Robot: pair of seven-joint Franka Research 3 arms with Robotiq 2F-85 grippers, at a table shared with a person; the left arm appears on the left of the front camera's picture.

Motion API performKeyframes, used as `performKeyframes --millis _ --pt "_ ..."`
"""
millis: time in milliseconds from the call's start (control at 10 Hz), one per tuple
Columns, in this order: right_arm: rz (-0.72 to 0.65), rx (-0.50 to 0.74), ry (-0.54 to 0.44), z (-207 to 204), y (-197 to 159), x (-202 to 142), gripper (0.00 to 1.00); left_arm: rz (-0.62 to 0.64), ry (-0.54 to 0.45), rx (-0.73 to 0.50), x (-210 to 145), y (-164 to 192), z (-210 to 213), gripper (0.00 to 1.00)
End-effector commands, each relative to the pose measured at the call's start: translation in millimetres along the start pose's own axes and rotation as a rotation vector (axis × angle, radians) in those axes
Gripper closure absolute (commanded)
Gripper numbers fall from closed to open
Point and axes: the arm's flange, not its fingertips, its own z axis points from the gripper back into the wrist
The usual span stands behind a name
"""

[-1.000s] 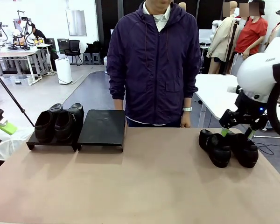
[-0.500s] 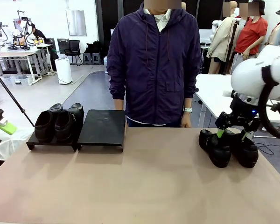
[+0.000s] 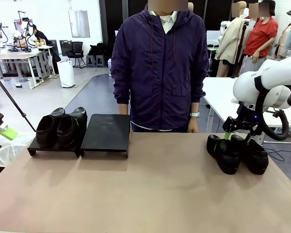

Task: Organize the shoes by placing them on the stand.
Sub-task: Pick up one Shoe and place it in the middle of the table.

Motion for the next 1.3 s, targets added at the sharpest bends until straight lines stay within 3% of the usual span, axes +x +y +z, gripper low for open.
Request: performKeyframes --millis 0,700,1200 --pt "-0.010 -0.027 0.004 -6.8 -5.7 14.1 0.00 0.000 0.009 0.007 -1.2 0.6 3.7 0.00" --pt "-0.003 -0.016 0.123 -47.7 -10.6 19.7 0.00 0.000 0.009 0.007 -1.2 0.6 3.7 0.00" --pt "0.010 -0.005 0.126 -48.3 -6.8 20.2 0.00 0.000 0.009 0.007 -1.2 0.6 3.7 0.00"
